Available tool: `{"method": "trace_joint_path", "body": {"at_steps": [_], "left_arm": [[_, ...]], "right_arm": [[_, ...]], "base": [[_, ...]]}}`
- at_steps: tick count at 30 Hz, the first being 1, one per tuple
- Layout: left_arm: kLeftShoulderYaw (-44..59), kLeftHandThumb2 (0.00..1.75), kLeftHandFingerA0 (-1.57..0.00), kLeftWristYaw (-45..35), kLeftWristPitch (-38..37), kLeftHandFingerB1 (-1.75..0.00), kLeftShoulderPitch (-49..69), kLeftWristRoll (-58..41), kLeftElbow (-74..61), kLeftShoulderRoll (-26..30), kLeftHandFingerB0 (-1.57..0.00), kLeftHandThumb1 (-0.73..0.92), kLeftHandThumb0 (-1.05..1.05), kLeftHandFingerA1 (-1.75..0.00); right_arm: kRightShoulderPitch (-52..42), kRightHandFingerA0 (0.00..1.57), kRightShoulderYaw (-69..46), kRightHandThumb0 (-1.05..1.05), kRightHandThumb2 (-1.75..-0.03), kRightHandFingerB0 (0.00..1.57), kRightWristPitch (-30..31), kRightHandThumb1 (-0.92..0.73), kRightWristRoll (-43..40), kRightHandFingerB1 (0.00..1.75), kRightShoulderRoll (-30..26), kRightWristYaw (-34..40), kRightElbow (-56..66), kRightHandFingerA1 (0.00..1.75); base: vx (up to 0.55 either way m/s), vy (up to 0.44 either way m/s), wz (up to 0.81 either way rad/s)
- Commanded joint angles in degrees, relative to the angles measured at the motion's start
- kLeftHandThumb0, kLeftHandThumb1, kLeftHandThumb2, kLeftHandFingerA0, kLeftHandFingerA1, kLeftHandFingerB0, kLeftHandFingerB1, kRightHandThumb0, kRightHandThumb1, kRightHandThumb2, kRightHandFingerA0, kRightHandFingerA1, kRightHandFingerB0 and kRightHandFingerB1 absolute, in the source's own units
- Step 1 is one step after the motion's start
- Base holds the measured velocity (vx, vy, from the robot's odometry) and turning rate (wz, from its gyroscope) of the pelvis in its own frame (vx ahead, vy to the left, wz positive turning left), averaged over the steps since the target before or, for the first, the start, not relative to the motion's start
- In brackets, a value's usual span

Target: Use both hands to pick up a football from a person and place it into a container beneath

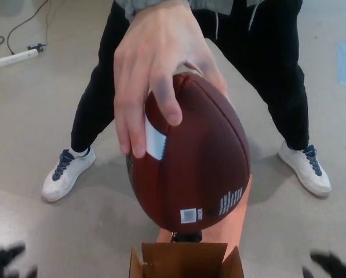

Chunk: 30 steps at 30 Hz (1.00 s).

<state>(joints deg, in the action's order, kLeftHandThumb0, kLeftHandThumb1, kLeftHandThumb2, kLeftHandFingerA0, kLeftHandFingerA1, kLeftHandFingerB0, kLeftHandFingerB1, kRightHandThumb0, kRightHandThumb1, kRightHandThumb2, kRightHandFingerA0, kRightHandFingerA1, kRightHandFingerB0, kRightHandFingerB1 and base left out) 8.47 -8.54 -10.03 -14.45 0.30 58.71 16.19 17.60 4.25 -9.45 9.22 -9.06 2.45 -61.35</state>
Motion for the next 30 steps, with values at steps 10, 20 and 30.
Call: {"method": "trace_joint_path", "body": {"at_steps": [10, 20, 30], "left_arm": [[7.6, 1.1, 0.0, -9.9, -15.4, -0.18, 0.7, -8.9, -5.3, -0.1, 0.0, 0.76, -0.79, -0.26], [6.1, 1.12, -0.09, -6.5, -9.2, -0.21, 9.4, -8.8, -37.9, -1.9, -0.09, 0.79, -0.89, -0.29], [2.0, 0.69, -0.1, -5.8, -1.4, -0.23, 14.2, -9.4, -61.2, -4.6, -0.09, 0.91, -0.86, -0.26]], "right_arm": [[-0.3, 0.32, -8.6, -0.69, -0.7, 0.02, -21.2, -0.92, -7.1, 0.17, 1.6, 2.9, 8.9, 0.36], [-7.5, 0.21, -10.2, -0.73, -1.09, 0.0, -18.0, -0.76, -10.0, 0.23, 2.4, -0.3, 41.2, 0.48], [-12.2, 0.35, -4.5, -0.75, -0.71, 0.03, -11.7, -0.92, -10.5, 0.19, 5.6, -2.4, 64.1, 0.35]], "base": [[0.0, 0.0, 0.0], [0.0, 0.0, 0.0], [0.0, 0.0, 0.0]]}}
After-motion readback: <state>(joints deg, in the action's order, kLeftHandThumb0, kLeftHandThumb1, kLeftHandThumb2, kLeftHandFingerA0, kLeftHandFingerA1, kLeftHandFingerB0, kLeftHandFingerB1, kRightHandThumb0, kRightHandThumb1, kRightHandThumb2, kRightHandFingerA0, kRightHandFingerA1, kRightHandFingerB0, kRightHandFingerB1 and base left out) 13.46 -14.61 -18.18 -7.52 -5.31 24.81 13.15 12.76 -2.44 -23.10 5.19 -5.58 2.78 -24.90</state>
